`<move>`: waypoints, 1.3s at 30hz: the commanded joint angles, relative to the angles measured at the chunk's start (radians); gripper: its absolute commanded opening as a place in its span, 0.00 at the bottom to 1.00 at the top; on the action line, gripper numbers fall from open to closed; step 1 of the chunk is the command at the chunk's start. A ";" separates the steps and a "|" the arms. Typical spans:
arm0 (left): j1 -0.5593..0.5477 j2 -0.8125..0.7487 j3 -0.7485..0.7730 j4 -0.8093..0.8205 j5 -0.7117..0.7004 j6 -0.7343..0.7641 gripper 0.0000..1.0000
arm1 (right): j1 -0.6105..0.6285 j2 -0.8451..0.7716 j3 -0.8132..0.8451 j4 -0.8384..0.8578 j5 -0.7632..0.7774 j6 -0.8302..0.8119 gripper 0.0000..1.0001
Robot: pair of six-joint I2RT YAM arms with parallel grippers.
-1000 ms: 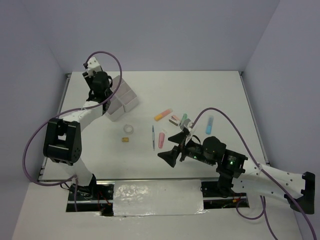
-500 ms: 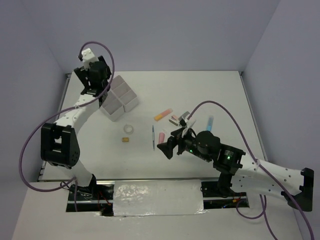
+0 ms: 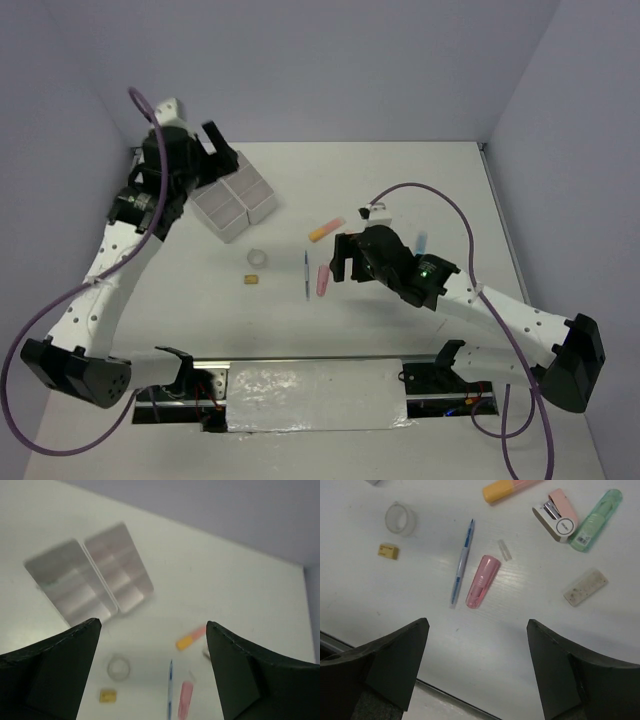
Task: Sort the stationery into containers
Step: Place the pen in the storage box, then pick up the pen cap from the center of the board.
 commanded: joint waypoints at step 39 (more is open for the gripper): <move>-0.275 -0.479 -0.632 -0.115 0.117 0.175 0.99 | -0.172 0.817 0.517 -0.113 -0.236 -0.493 0.41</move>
